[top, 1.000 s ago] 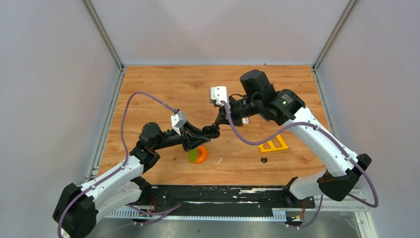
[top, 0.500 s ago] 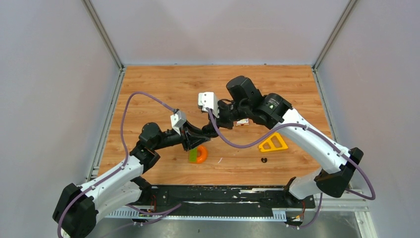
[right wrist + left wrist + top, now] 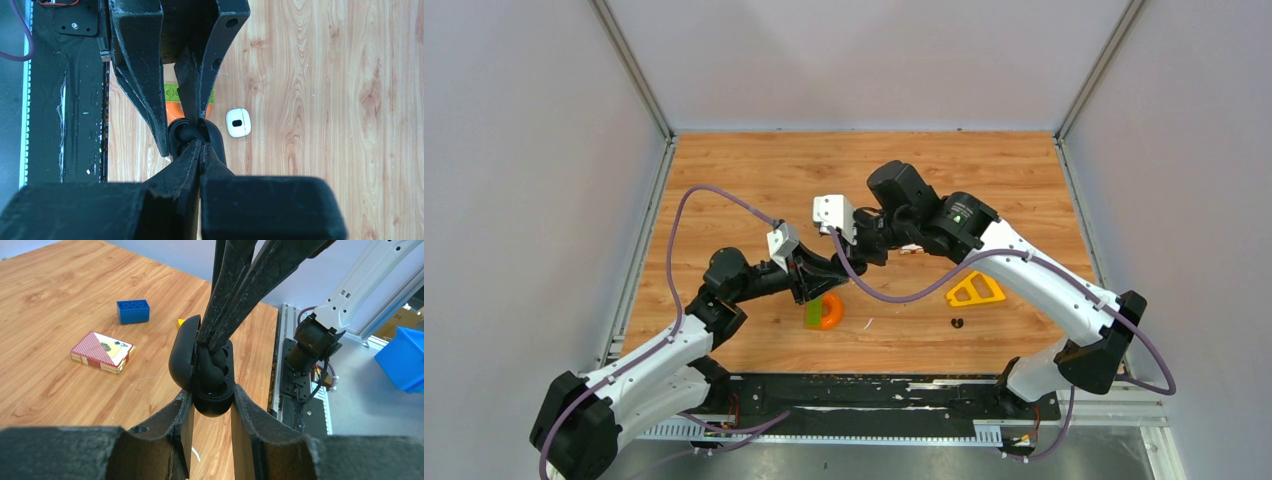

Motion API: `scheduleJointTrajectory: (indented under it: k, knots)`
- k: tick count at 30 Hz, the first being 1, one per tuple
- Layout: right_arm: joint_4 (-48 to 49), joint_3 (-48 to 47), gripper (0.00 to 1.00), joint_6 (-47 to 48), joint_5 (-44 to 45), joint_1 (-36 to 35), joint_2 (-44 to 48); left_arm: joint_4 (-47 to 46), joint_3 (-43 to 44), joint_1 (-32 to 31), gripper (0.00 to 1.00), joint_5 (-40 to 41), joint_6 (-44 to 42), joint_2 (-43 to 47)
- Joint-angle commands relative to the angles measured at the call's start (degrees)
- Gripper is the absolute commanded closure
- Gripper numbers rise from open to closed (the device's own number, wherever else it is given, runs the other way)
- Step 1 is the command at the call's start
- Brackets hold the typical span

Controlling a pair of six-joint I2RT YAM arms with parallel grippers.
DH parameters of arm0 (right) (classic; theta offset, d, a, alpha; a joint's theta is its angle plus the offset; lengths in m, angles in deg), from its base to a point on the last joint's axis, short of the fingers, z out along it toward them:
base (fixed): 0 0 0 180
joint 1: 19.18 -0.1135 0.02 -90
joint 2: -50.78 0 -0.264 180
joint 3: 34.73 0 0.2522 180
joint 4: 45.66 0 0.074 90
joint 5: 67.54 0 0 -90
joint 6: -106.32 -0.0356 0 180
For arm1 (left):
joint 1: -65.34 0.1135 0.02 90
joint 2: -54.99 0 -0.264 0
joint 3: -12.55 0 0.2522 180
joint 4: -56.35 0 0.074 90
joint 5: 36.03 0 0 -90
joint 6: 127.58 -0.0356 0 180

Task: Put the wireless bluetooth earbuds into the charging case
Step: Place the earbud in the charging case.

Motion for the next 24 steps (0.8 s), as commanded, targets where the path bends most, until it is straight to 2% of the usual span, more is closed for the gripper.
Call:
scheduleJointTrajectory:
  k: [1,12,14,16,18,21,24]
  knots:
    - [1.97,0.56,0.99,-0.76,0.73,-0.96,-0.39,-2.42,1.76,0.12,1.00,0.54,0.01,1.11]
    - [2.32,2.67,0.98,-0.07,2.59,-2.46,0.00,-1.64,1.83,0.14,1.00,1.25,-0.61,1.62]
    - [1.92,2.92,0.94,0.12,2.05,-2.56,0.17,-1.59,1.90,0.11,1.00,1.32,-0.69,1.55]
    - [1.81,2.89,0.82,0.09,1.88,-2.56,0.50,-1.51,1.91,0.16,1.00,1.22,-0.70,1.54]
    - [1.45,2.93,0.75,0.66,2.33,-2.49,1.31,-1.44,1.91,0.14,1.00,1.27,-0.74,1.46]
    - [-0.03,2.20,0.72,1.33,0.29,-1.38,2.71,-1.08,1.91,0.16,1.00,1.33,-0.87,1.38]
    - [-2.53,0.81,0.71,0.99,-6.90,2.01,4.08,-0.49,2.07,0.13,1.00,1.41,-1.22,1.27]
